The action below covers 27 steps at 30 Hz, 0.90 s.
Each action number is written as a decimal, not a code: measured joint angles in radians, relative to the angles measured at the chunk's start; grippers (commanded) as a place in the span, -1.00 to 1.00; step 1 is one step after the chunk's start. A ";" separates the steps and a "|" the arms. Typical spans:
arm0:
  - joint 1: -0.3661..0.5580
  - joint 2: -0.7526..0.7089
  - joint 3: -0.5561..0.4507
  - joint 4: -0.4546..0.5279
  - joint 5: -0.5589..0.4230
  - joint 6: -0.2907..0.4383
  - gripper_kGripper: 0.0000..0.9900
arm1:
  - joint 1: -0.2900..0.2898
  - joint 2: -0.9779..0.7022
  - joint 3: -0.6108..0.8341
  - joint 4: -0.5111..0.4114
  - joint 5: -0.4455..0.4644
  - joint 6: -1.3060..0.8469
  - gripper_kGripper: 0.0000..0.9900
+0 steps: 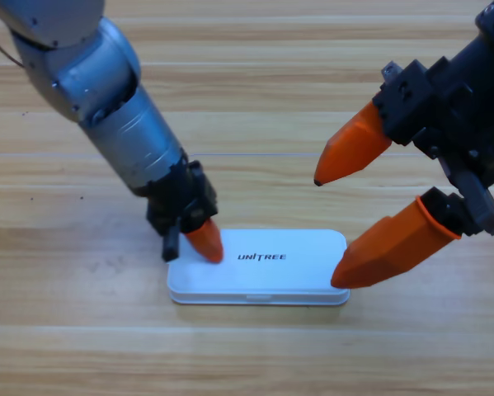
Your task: Clean up eraser and pencils
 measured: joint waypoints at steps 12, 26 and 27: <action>-0.101 -0.553 0.067 0.161 -0.080 0.002 -1.00 | 0.000 0.000 0.000 0.000 0.000 0.001 0.94; -0.159 -0.623 0.103 0.164 -0.157 0.028 1.00 | 0.000 0.000 0.000 0.000 0.000 0.005 0.94; -0.159 -0.619 0.103 0.164 -0.157 0.028 1.00 | 0.000 0.000 0.000 0.000 0.000 0.005 0.94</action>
